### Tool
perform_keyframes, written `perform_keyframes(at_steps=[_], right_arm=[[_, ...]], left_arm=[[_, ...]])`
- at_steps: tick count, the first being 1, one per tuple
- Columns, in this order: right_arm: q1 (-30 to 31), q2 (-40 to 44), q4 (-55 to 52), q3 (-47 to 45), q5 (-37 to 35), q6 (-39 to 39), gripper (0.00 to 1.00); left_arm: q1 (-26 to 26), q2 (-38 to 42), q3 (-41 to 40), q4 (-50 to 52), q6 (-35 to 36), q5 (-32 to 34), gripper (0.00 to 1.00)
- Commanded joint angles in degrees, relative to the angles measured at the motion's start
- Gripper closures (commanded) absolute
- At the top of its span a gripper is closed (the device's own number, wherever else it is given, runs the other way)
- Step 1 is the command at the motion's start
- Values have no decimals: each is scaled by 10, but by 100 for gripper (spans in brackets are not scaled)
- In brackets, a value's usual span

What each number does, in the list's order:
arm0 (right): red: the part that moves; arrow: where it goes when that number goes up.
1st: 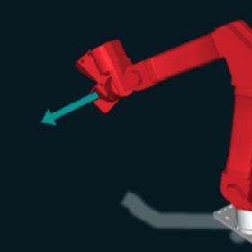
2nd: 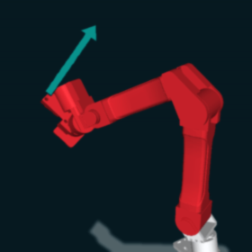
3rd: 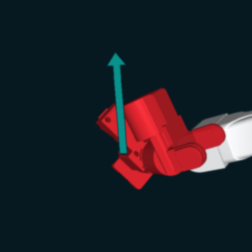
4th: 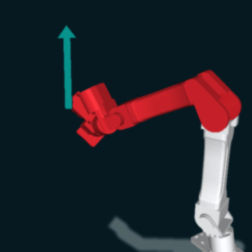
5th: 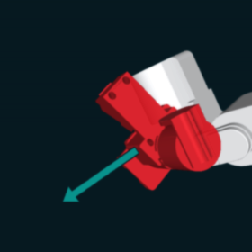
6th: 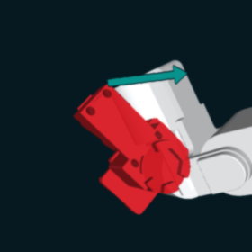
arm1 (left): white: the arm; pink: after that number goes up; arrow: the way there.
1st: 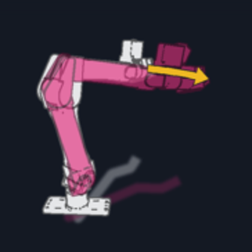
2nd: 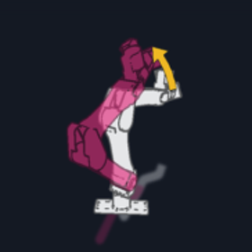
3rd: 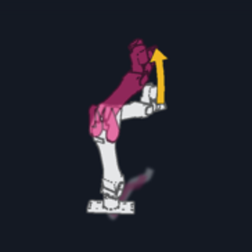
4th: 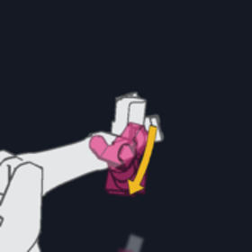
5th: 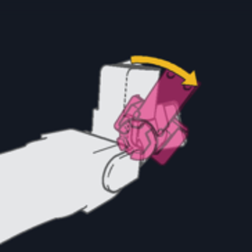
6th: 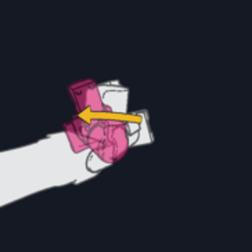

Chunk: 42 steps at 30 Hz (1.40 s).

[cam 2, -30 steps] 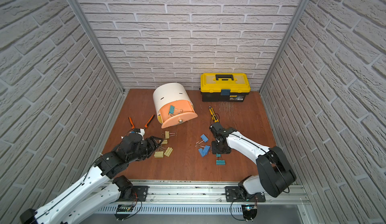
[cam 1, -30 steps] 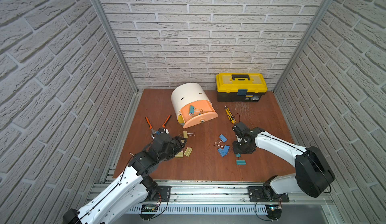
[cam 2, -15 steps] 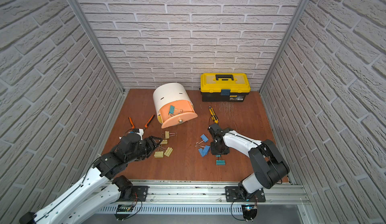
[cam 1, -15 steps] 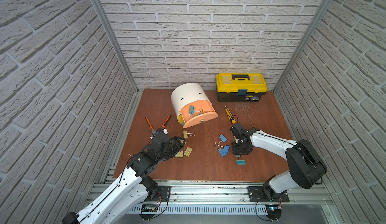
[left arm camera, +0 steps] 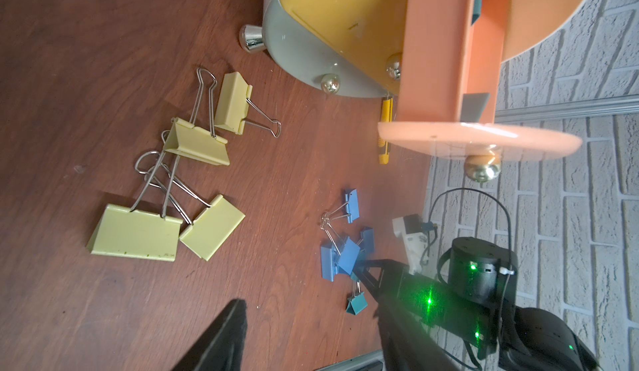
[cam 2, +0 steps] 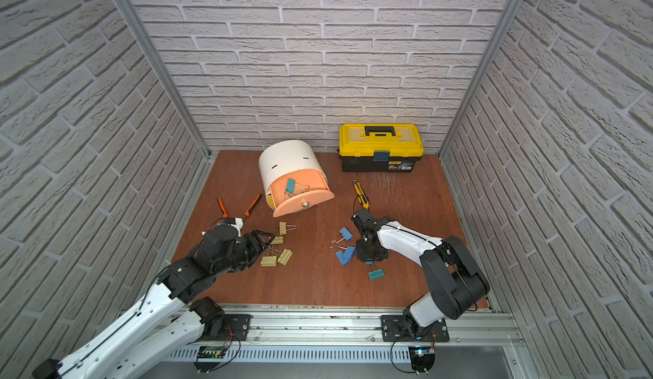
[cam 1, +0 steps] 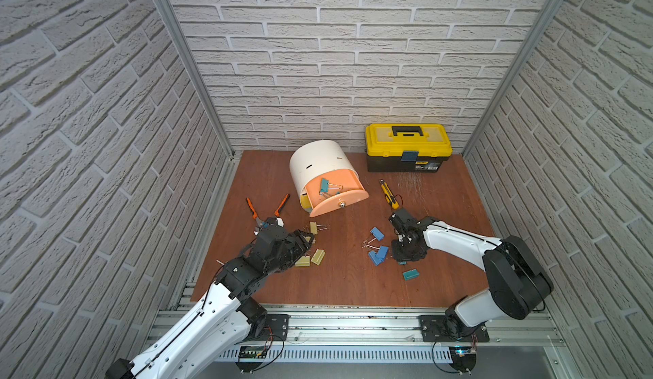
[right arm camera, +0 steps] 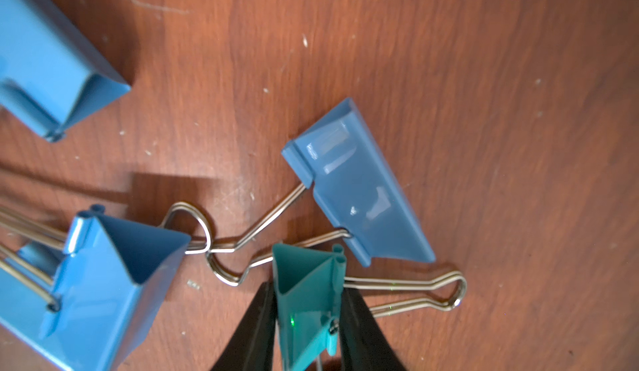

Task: Put the binder clips in the drawer according to color
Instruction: Pick up the binder clip at the center of the board, then place the binder clip in the drawer.

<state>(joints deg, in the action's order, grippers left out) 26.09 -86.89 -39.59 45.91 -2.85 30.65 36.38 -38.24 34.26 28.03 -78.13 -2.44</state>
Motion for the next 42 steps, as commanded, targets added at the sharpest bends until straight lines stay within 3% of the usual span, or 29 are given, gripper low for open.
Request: perform_keyframes(at_steps=[1,13,21,30,42], right_arm=[[-2,24,-9,-12,2,0,69],[-2,113,-72,12,-12,-7,71],[-3,159,-149,147,-36,-41,71],[-2,114,-168,342,-7,-65,72],[5,-13,-149,567,78,-48,72]], left_arm=[[-5,-7,4,-14,9,-3,35],[-9,-28,38,-17,26,-5,35],[-53,-52,110,17,66,-31,35],[-129,-120,219,38,127,-113,35],[-151,-279,357,11,191,-214,36]])
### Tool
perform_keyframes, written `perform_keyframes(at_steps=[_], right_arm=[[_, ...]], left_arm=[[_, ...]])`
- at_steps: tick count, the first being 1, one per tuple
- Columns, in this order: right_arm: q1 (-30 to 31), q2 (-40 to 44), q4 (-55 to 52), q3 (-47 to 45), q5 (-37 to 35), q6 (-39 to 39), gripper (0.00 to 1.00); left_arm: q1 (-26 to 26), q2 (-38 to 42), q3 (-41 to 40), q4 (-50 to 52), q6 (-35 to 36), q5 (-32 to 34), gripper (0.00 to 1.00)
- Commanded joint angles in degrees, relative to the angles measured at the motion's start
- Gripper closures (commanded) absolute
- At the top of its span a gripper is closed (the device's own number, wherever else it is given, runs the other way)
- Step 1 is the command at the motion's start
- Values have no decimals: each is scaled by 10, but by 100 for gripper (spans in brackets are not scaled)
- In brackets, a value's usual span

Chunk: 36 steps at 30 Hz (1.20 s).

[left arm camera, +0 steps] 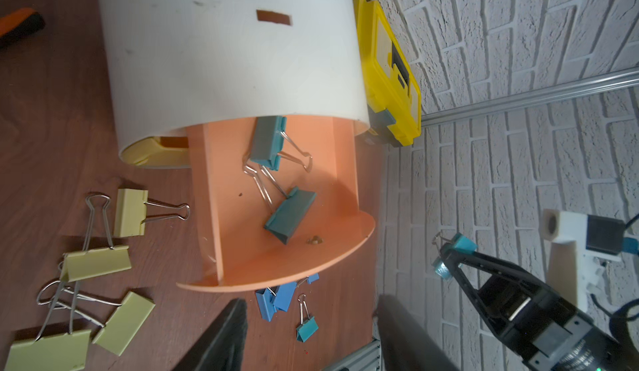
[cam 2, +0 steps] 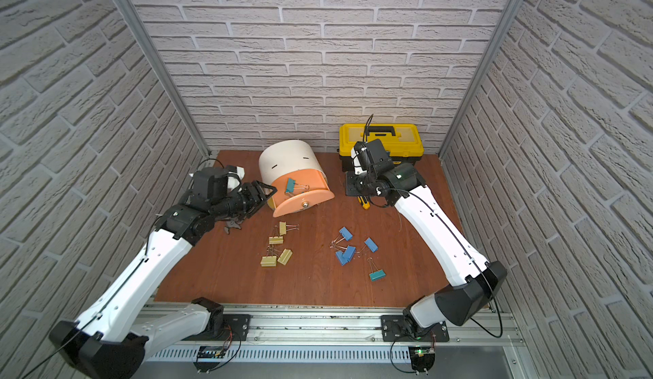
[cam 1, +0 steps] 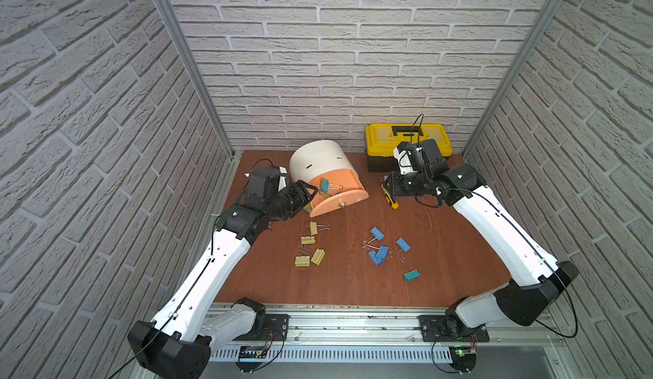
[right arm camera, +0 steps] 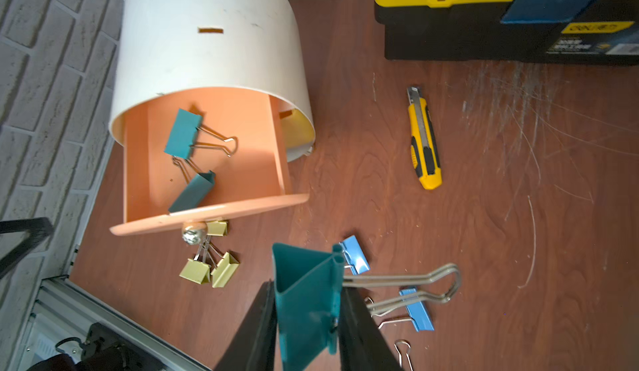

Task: Put the binder clips in the drawer according to color
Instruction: Place the binder clip in the drawer.

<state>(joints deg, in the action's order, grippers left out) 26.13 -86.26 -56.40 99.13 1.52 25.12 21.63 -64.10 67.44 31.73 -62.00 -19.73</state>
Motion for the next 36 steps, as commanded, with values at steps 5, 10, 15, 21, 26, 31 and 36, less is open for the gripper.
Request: perform_keyframes(at_steps=[5,10,15,21,26,31,36], right_arm=[[23,-75,35,99,61,21,72],[50,-130,41,158,76,27,72],[71,-175,43,204,81,29,72],[83,-217,43,237,89,26,71],[87,-243,45,251,94,27,71],[88,-256,47,254,94,26,71],[88,-262,48,253,92,23,68]], left_arm=[[-4,-62,54,-45,35,-67,36],[-6,-79,60,-59,35,-75,36],[-17,-74,47,-68,30,-76,36],[-35,-59,27,-72,25,-81,36],[-47,-45,15,-72,22,-86,36],[-54,-37,8,-68,22,-90,36],[-58,-35,6,-66,22,-94,36]])
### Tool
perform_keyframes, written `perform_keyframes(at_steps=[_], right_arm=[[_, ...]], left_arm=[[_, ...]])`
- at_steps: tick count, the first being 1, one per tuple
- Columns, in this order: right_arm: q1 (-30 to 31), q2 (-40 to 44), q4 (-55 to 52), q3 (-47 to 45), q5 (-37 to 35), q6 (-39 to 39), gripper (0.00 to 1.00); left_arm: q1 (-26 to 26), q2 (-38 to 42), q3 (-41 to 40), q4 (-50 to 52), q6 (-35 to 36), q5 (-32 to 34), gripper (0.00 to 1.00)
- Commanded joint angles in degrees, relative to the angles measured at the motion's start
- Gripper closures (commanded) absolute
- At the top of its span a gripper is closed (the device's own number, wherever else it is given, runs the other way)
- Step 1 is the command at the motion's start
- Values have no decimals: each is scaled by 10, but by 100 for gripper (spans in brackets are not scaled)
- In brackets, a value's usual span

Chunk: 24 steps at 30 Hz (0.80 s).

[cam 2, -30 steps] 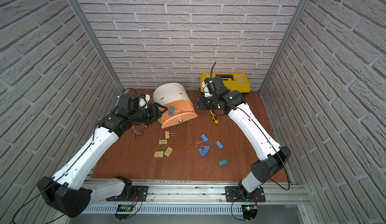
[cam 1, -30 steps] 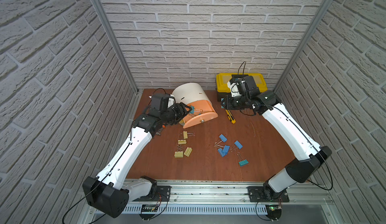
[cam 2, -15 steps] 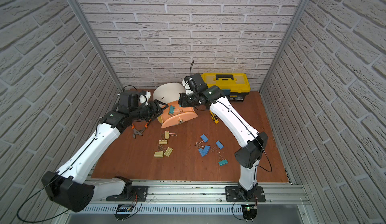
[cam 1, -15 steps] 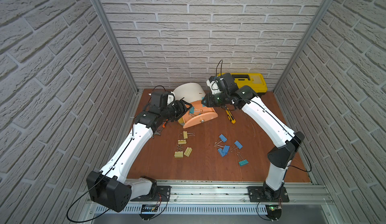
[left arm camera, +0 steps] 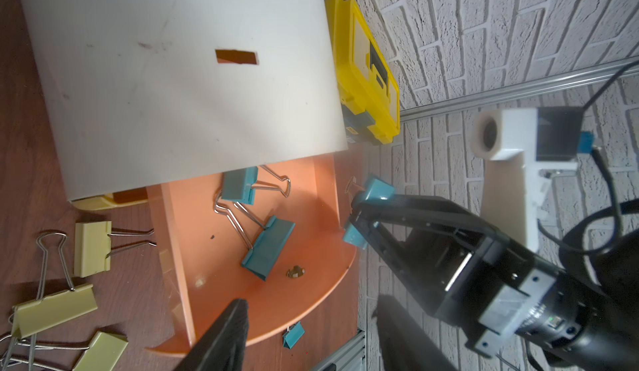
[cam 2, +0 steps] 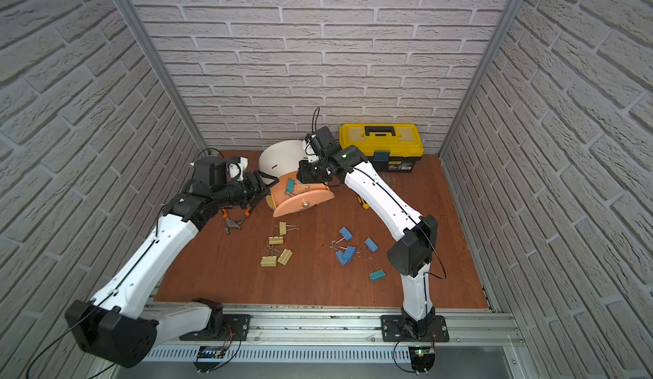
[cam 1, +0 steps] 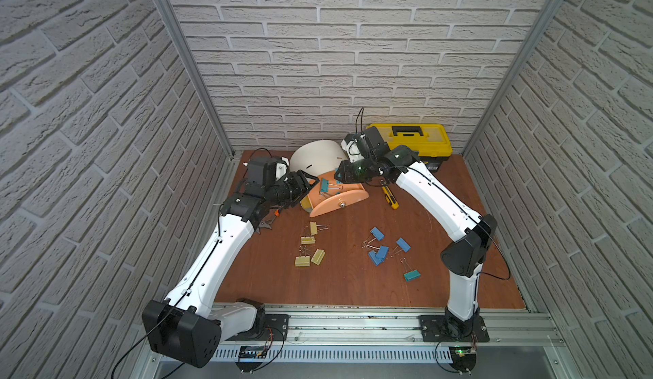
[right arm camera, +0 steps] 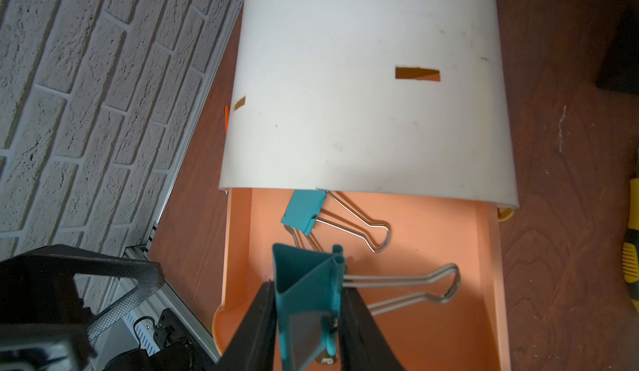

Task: Put the binder clips in the drawer according to color
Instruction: Place the binder clip in the drawer.

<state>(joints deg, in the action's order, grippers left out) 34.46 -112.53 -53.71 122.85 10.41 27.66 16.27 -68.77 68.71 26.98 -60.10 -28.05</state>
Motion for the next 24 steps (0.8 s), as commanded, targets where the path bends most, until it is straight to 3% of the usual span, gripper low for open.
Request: perform_keyframes(at_steps=[1,8,18,24], right_arm=[[5,1,21,16,2,-1,67],[5,4,22,17,-5,-2,55],[4,37,-2,9,-34,-15,48],[3,134,1,-105,-72,-21,42]], left_arm=[[-5,12,-6,-17,3,-11,36],[-8,13,-3,-14,4,-14,36],[-8,11,25,24,24,-9,36],[16,5,74,89,63,15,37]])
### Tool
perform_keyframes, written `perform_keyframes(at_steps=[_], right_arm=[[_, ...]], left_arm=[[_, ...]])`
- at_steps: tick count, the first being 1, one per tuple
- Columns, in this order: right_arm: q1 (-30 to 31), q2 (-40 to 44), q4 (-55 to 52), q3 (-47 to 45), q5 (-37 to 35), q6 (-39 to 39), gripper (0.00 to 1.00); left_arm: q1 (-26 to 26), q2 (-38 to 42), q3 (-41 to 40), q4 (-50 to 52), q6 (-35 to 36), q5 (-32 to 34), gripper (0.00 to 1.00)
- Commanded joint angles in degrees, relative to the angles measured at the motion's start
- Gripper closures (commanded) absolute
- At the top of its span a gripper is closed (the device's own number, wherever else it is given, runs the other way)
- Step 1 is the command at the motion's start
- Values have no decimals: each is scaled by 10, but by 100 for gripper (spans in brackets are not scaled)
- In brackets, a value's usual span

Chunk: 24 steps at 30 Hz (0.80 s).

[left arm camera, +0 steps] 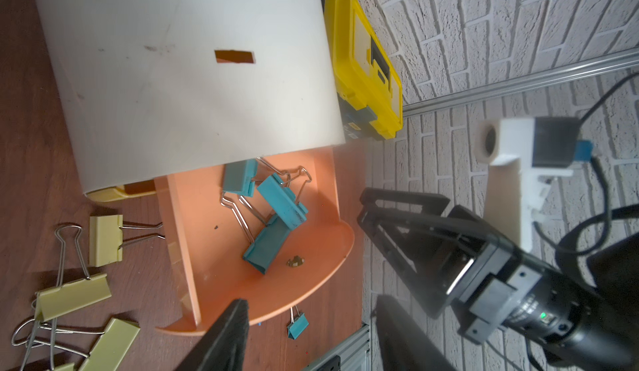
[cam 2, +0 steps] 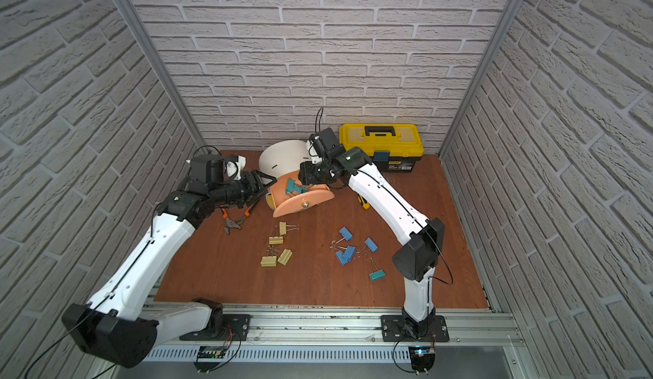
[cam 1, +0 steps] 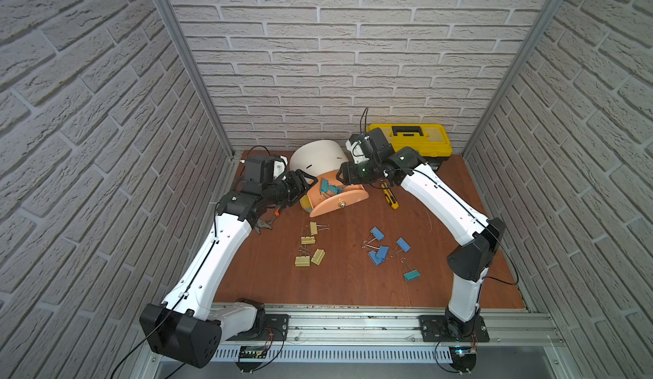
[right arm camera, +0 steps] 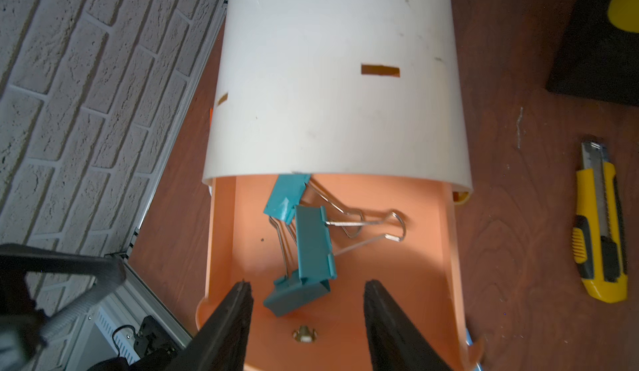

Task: Put the binder clips in the drawer according to color
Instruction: Place the binder clip in the drawer, then pick up the binder clip at the center of the board.

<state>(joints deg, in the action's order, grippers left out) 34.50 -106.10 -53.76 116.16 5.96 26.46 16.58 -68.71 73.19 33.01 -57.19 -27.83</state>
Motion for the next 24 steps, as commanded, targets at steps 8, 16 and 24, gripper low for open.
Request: perform_keyframes(at_steps=[8,16,24], right_arm=[[-2,251,21,-308,-68,22,35],[-3,413,0,-550,-105,88,28],[-3,486,-5,-722,-117,137,23]], left_arm=[[149,7,28,55,34,105,38],[286,40,-65,3,-33,193,39],[378,75,-149,-24,-89,274,39]])
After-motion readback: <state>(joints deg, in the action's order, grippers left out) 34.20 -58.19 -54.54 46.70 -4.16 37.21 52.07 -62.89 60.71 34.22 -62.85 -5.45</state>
